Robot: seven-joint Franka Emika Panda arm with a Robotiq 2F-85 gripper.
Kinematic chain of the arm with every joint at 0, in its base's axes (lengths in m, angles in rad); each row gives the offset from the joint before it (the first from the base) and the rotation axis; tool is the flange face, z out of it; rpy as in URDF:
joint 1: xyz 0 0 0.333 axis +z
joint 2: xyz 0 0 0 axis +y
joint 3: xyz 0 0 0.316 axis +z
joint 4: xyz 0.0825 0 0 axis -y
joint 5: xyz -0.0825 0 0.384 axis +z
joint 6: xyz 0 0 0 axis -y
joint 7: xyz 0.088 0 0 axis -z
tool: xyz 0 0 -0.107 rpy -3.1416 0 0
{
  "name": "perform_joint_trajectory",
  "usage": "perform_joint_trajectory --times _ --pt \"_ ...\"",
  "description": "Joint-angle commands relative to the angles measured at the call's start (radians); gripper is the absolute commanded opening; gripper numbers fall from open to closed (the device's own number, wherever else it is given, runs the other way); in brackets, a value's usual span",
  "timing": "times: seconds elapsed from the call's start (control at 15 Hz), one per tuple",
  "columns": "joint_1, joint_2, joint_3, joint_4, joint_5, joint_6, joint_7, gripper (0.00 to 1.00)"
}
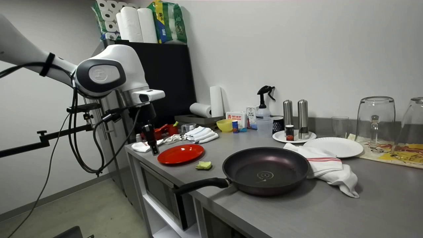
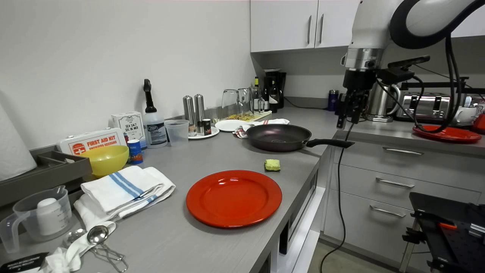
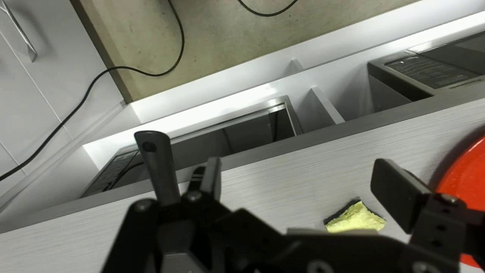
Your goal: Move the pan to the left then move it forwards.
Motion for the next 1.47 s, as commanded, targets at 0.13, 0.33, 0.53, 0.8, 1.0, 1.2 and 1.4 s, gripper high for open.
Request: perform_joint_trajectory --times 0.13,0.33,0.53,0.8,1.0,1.2,1.4 --pt "-0.002 -0.056 -0.064 -0.029 0.064 -0.005 0.013 1.00" --pt "-0.018 -0.065 -0.101 -0.037 0.114 -0.001 0.021 1.00" --pt "-0.043 -0.072 -0.122 -0.044 0.113 -0.002 0.012 1.00" --pt "-0.048 -0.067 -0.152 -0.040 0.085 -0.030 -0.101 1.00" --pt "-0.033 -0.062 -0.164 -0.047 0.096 -0.040 -0.181 1.00" --pt "-0.033 -0.055 -0.164 -0.050 0.085 -0.043 -0.227 1.00" --pt "-0.045 -0.044 -0.159 -0.044 0.056 -0.026 -0.241 1.00"
